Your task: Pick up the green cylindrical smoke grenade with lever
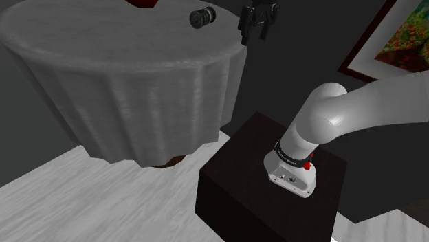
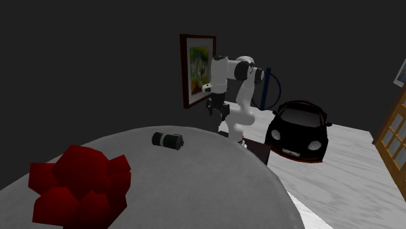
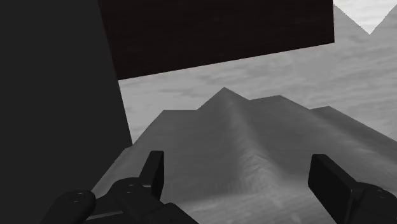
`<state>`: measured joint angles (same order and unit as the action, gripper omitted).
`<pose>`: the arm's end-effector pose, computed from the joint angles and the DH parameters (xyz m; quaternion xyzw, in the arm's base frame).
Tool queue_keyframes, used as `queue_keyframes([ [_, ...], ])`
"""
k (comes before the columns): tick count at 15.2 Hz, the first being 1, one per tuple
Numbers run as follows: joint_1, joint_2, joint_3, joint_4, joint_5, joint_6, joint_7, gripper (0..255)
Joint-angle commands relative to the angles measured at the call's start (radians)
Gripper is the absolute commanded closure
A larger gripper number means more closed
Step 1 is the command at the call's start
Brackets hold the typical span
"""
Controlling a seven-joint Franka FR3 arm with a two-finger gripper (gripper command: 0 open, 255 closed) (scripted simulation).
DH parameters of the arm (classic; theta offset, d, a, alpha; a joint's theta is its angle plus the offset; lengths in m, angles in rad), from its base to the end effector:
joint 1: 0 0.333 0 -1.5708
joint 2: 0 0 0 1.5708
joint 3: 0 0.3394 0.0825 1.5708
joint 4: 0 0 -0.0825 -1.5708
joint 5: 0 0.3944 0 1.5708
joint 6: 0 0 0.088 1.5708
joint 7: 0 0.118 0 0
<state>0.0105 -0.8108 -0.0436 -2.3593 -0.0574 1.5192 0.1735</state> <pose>0.2876 -0.0210 0.5971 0.9951 -0.0972 -0.0139 0.0140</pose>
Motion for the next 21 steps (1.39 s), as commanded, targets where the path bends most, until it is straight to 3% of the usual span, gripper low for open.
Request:
queue_keyframes([
  [1,0.0,0.0,0.0,0.0,0.0,0.0,0.0,0],
  [11,-0.084,0.423,0.052,0.33,0.06,0.076,0.33,0],
  [21,-0.148,0.828,0.028,0.778,0.084,0.023,0.617,0],
])
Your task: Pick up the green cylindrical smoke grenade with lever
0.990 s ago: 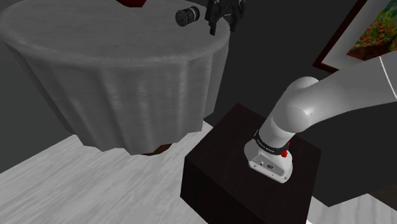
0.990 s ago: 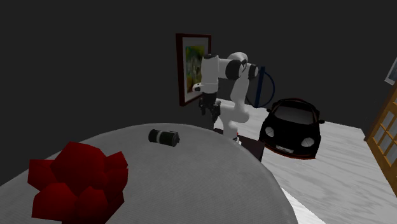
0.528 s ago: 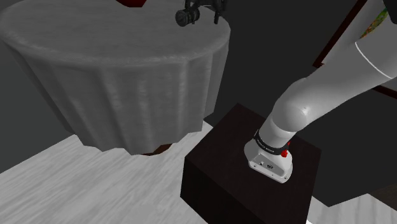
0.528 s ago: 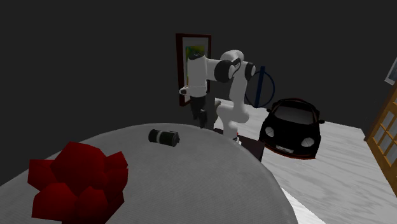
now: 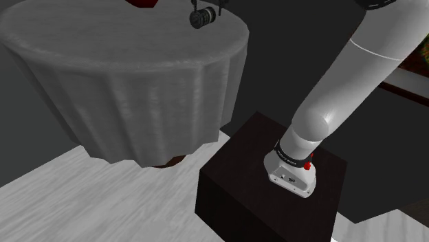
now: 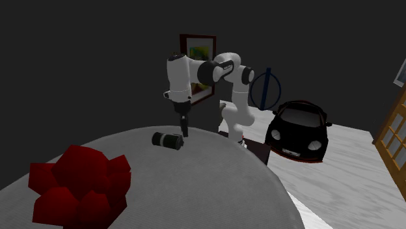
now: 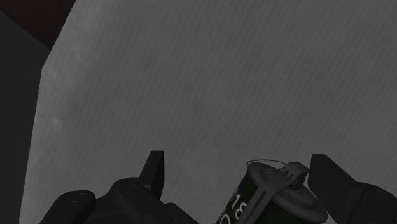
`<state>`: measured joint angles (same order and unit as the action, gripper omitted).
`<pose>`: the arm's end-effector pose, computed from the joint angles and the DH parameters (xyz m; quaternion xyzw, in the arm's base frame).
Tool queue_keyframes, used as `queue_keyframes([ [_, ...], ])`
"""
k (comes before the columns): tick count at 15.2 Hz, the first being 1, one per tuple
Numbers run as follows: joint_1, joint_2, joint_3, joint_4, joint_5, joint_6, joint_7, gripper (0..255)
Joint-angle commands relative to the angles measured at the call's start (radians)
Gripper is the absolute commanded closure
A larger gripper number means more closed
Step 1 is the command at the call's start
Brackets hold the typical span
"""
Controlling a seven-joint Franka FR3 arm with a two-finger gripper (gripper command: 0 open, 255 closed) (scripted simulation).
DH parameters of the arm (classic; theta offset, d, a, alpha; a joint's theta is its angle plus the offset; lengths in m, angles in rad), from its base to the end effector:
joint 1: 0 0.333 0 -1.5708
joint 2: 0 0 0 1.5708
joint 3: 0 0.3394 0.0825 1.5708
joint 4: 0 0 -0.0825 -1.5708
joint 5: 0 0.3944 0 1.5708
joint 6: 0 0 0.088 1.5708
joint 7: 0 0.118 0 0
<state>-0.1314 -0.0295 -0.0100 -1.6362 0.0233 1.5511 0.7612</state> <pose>0.5458 -0.0750 0.6203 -0.8994 0.4360 0.0301 0.0028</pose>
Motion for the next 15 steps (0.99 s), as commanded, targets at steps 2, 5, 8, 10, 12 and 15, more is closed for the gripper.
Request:
queue_keyframes([
  [2,-0.018,0.129,-0.018,0.163,0.01,-0.036,0.08,0],
  [5,-0.039,0.261,-0.041,0.344,0.027,-0.088,0.153,0],
  [8,-0.041,0.26,-0.043,0.317,0.028,-0.06,0.158,0],
  [10,-0.04,0.252,-0.042,0.277,0.027,-0.029,0.157,0],
  [12,-0.039,0.244,-0.042,0.239,0.027,0.001,0.156,0],
  [15,-0.039,0.239,-0.042,0.211,0.026,0.024,0.155,0],
])
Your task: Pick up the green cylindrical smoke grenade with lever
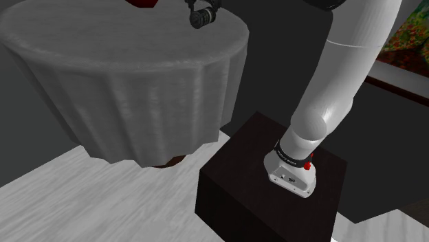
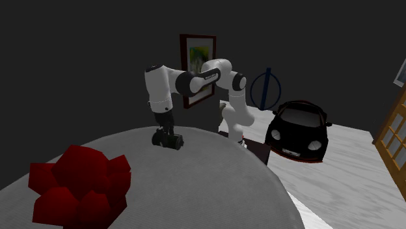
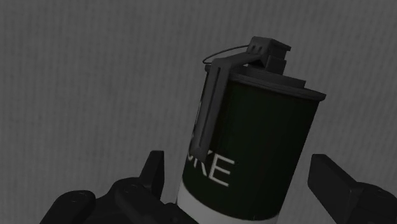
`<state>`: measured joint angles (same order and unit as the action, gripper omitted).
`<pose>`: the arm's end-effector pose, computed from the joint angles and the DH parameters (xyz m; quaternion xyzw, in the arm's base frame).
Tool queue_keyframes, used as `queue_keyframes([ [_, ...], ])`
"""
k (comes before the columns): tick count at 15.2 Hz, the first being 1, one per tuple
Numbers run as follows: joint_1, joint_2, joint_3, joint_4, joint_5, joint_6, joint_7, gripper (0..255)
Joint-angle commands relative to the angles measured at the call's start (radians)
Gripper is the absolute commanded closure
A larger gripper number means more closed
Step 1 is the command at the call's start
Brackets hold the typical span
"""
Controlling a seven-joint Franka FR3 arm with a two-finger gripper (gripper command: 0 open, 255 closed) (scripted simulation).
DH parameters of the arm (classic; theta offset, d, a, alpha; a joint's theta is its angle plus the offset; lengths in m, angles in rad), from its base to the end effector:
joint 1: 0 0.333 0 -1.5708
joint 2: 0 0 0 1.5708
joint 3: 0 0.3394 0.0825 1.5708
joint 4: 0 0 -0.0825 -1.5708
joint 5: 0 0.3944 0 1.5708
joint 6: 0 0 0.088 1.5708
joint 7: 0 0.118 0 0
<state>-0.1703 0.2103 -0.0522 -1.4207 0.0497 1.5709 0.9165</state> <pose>0.6174 -0.1301 0.5835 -0.8415 0.5392 0.0347 0.0081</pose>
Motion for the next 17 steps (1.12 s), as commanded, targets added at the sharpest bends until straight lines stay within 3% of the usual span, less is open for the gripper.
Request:
queue_keyframes([
  [1,0.0,-0.001,0.0,-0.006,0.0,0.005,0.0,255],
  [10,0.0,-0.001,0.0,-0.005,0.0,0.005,0.0,255],
  [17,-0.002,0.028,0.0,0.132,0.002,-0.103,0.003,255],
])
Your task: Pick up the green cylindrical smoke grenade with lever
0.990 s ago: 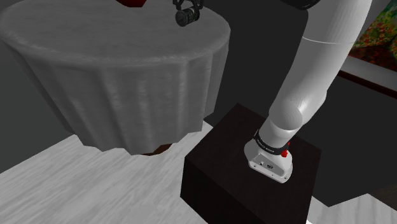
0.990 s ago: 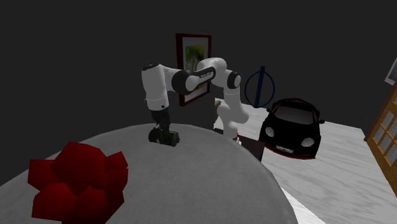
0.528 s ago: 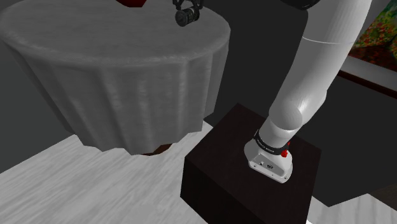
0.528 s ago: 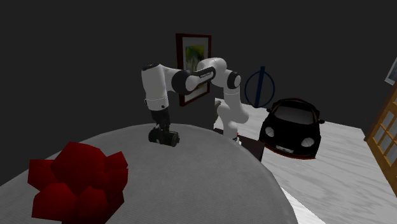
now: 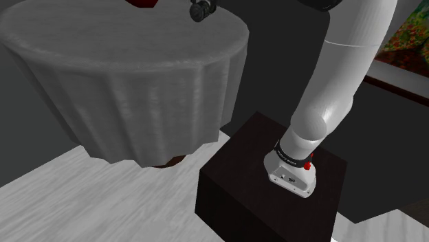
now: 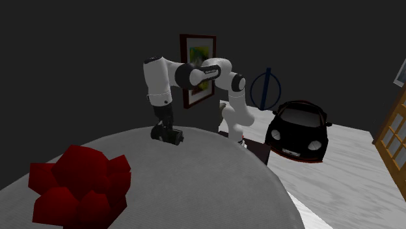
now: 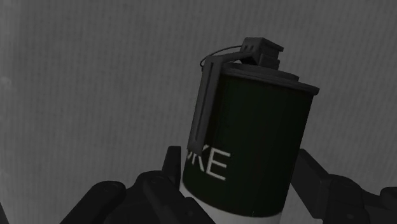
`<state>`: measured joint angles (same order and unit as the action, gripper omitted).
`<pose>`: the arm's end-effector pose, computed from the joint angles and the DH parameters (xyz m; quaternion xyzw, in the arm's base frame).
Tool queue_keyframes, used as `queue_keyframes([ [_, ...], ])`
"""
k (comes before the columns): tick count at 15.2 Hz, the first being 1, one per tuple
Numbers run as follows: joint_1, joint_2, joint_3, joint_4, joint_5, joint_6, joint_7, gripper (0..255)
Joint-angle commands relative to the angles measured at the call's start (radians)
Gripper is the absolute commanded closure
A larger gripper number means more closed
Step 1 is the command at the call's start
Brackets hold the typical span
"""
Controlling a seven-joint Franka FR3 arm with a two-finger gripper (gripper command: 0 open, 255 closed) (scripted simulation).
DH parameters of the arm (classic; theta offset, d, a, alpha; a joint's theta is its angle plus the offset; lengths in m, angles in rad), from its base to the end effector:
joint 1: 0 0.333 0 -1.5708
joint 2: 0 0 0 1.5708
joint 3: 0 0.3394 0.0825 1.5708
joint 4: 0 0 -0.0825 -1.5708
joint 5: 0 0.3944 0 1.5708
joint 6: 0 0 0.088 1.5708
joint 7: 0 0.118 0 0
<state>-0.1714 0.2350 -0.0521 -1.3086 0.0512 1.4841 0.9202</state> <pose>0.6186 -0.1296 0.6143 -0.8415 0.5392 0.0345 0.0082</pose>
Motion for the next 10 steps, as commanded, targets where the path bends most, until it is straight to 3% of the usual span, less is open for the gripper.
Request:
queue_keyframes([
  [1,-0.002,0.009,-0.001,0.042,0.001,-0.032,0.0,255],
  [8,-0.006,0.066,-0.001,0.224,0.005,-0.157,0.003,255],
  [10,-0.006,0.068,-0.001,0.228,0.005,-0.16,0.003,255],
])
